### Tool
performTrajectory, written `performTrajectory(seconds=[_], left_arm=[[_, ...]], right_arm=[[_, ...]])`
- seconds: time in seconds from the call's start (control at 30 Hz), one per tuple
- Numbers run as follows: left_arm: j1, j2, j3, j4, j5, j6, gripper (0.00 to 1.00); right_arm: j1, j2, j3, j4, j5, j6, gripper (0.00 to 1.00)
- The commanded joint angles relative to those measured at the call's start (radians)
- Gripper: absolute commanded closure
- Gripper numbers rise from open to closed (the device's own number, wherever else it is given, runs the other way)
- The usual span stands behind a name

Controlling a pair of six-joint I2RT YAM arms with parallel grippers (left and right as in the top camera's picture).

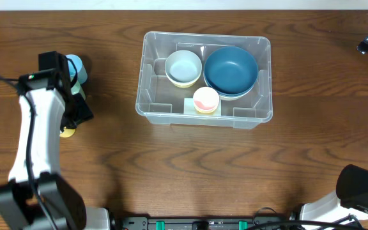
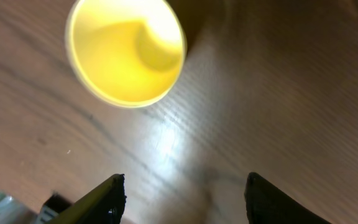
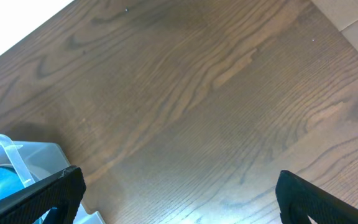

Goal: Pack container
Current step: 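Move the left gripper down to the second yellow cup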

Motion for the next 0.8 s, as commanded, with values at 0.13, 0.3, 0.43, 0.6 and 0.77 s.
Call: performTrajectory(seconds=[0.13, 0.3, 0.43, 0.6, 0.77], left_arm=[[0.005, 0.154, -0.005, 0.060, -0.013, 0.061, 0.38], [0.006, 0.182, -0.005, 0.084, -0.013, 0.063, 0.38], [0.006, 0.182, -0.005, 0.103, -0.013, 0.063, 0.38], [0.006, 0.181, -0.005, 0.097, -0.006, 0.062, 0.38], [-0.001, 0.179, -0.005, 0.069, 0.066, 0.095, 0.39]], right_arm=[[-0.005, 0.003, -0.002, -0.001, 0.006, 0.013, 0.01], [-0.005, 0.003, -0.002, 0.000, 0.006, 0.013, 0.01], [-0.005, 0.003, -0.002, -0.001, 0.006, 0.013, 0.01], [-0.005, 0.003, -0.002, -0.001, 0.006, 0.013, 0.01], [-0.005, 0.003, -0.002, -0.001, 0.006, 0.013, 0.01]])
